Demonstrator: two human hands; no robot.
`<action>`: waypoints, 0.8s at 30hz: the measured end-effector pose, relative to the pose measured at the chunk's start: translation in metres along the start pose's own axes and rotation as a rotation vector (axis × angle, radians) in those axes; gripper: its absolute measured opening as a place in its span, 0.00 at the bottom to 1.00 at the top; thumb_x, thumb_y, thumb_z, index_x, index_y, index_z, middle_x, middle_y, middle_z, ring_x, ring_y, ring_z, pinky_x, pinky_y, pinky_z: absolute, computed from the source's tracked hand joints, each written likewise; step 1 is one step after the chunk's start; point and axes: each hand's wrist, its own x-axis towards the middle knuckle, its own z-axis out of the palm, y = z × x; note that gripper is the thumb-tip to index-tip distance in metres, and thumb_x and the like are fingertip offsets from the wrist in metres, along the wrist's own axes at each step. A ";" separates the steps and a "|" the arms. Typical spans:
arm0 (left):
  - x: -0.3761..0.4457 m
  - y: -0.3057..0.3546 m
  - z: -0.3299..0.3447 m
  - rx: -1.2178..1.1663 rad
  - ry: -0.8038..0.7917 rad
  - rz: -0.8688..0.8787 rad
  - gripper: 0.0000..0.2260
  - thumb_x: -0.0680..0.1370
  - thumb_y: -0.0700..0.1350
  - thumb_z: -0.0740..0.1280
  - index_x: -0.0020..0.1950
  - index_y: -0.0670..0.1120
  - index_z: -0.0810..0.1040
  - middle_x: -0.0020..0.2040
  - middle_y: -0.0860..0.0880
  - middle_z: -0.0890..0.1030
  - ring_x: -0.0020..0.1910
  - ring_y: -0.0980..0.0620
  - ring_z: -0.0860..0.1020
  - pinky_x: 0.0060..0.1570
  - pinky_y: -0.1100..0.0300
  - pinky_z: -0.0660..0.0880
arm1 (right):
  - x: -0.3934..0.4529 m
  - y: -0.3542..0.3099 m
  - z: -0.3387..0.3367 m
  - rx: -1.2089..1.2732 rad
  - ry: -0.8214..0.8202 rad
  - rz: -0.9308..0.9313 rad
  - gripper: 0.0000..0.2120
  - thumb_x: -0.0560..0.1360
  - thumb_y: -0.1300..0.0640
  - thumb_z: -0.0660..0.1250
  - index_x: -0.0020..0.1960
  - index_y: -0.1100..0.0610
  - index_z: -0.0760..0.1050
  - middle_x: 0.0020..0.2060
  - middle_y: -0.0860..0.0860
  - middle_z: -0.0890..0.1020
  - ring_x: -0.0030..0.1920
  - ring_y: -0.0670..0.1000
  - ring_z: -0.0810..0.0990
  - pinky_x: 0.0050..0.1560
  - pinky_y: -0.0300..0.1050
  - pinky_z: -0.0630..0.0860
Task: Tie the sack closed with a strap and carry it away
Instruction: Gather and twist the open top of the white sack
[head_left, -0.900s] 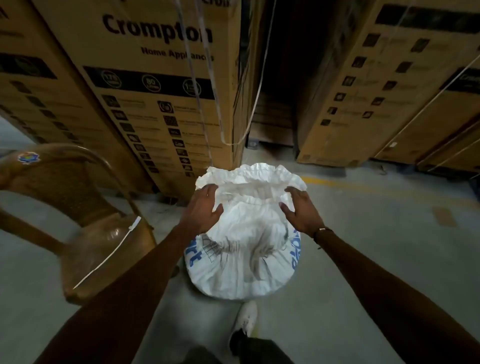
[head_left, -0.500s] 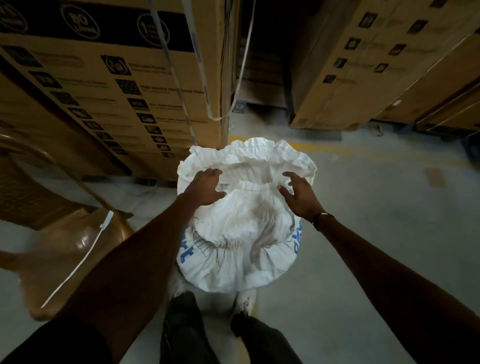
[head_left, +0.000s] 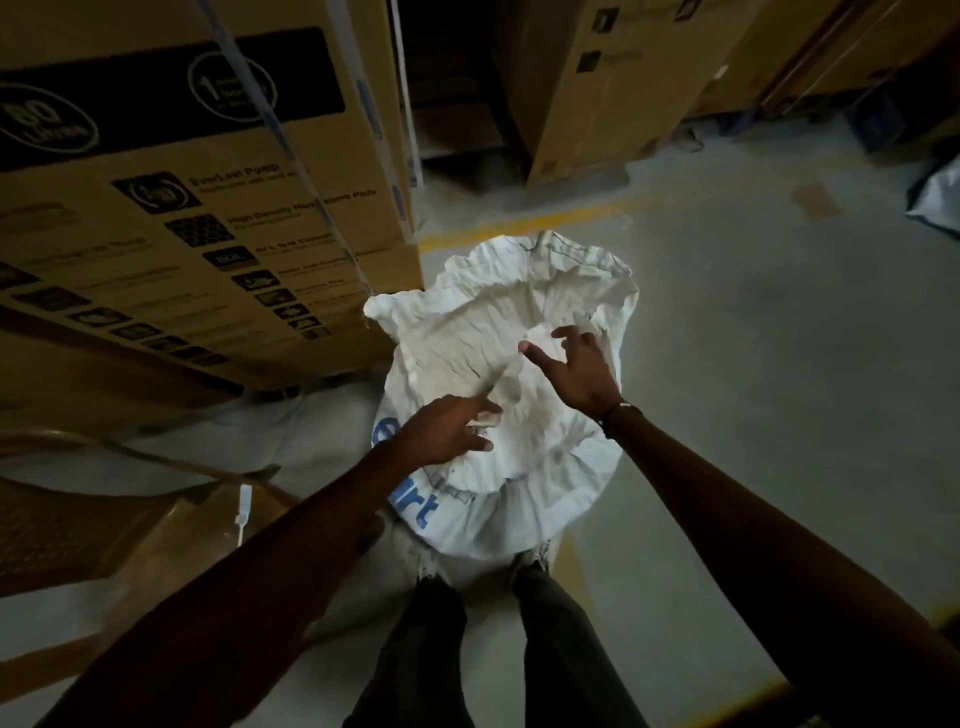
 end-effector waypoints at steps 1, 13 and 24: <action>-0.010 0.002 0.003 -0.017 -0.031 0.037 0.26 0.75 0.50 0.79 0.72 0.51 0.78 0.68 0.48 0.82 0.65 0.51 0.80 0.61 0.59 0.77 | -0.005 -0.007 0.003 0.008 0.008 0.076 0.40 0.77 0.32 0.71 0.77 0.58 0.68 0.74 0.60 0.71 0.71 0.61 0.76 0.71 0.54 0.73; -0.071 0.013 0.004 0.055 -0.053 0.252 0.25 0.66 0.73 0.72 0.57 0.61 0.84 0.47 0.58 0.77 0.49 0.62 0.75 0.50 0.64 0.72 | -0.081 0.032 0.005 0.187 0.142 0.331 0.25 0.78 0.69 0.68 0.71 0.65 0.62 0.61 0.69 0.77 0.56 0.70 0.83 0.36 0.50 0.86; -0.062 0.052 0.012 0.453 0.038 0.347 0.31 0.66 0.71 0.75 0.59 0.52 0.75 0.65 0.49 0.73 0.67 0.45 0.71 0.70 0.43 0.64 | -0.170 0.077 0.003 0.637 0.132 0.266 0.11 0.85 0.55 0.69 0.61 0.62 0.79 0.48 0.59 0.84 0.38 0.55 0.88 0.51 0.52 0.88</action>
